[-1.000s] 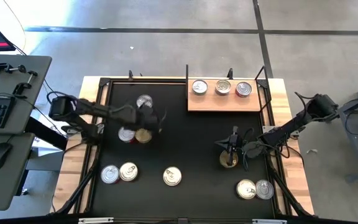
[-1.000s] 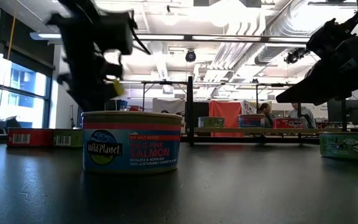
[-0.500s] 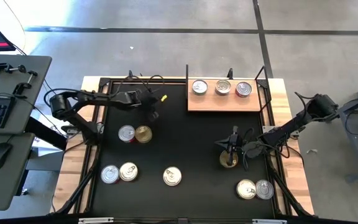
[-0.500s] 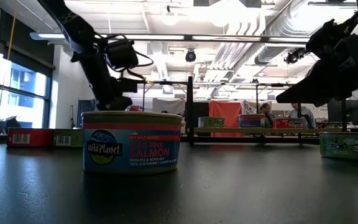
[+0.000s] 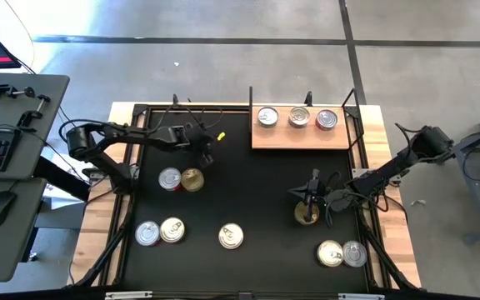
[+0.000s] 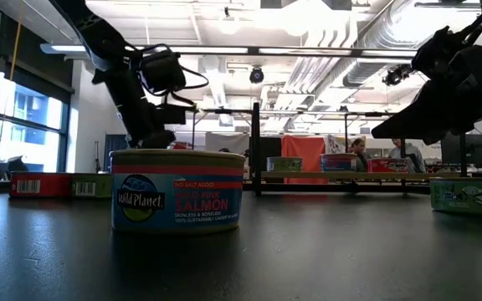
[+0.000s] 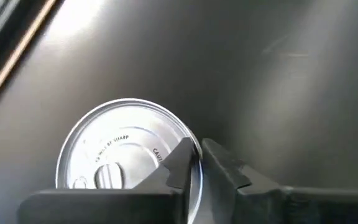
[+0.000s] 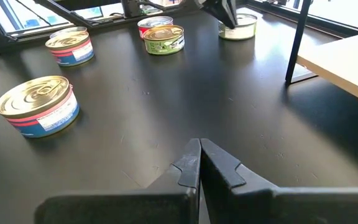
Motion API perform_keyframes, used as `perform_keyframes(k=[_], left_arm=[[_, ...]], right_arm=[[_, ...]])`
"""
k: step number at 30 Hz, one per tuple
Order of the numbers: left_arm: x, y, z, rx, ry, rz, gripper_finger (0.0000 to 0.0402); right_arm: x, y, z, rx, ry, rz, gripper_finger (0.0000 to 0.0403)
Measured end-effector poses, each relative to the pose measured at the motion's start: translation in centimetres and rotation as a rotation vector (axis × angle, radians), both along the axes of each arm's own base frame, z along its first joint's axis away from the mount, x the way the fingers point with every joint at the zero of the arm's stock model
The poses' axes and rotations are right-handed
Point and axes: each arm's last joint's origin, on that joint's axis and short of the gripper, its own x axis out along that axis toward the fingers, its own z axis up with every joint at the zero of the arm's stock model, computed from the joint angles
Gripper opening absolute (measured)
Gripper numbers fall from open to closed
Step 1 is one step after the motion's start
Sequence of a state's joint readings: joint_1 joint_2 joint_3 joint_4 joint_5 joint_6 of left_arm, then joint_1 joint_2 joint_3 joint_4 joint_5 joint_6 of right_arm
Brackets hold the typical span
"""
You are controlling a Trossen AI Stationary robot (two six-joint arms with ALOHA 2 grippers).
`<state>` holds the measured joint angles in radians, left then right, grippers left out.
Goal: Stack canned seafood by type on shelf
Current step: Stack the green tuna can on top of the other green tuna can on the shelf
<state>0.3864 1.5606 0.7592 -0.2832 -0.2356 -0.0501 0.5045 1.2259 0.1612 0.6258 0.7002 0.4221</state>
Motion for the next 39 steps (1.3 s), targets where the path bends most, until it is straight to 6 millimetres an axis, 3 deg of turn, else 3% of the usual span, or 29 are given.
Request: perform_keyframes(k=[5, 9, 19, 25, 31, 35, 39], left_arm=[[1.6, -2.2, 0.5, -0.116, -0.104, -0.055, 0.0005], [3.3, -5.2, 1.0, -0.186, -0.231, -0.162, 0.0001], [5.8, -13.9, 3.3, -0.016, -0.424, -0.394, 0.0], [6.0, -16.3, 4.4, 0.035, -0.457, -0.437, 0.0], [5.9, -17.1, 4.4, 0.046, -0.447, -0.467, 0.0], [5.6, -19.2, 4.0, 0.075, -0.401, -0.675, 0.0002], [6.0, -21.0, 2.7, 0.046, -0.379, -0.724, 0.0024]], right_arm=[[0.0, 0.0, 0.0, 0.0, 0.0, 0.0, 0.0], [0.0, 0.0, 0.0, 0.003, -0.005, 0.0, 0.0], [0.1, 0.1, 0.3, 0.017, -0.027, 0.004, 0.0], [0.6, 1.0, 1.1, -0.044, -0.041, 0.275, 0.0005], [2.9, 2.3, 3.6, -0.223, 0.018, 0.362, 0.0073], [4.8, 3.0, 5.1, -0.27, 0.071, 0.364, 0.0142], [6.1, 3.2, 5.3, -0.289, 0.135, 0.354, 0.0192]])
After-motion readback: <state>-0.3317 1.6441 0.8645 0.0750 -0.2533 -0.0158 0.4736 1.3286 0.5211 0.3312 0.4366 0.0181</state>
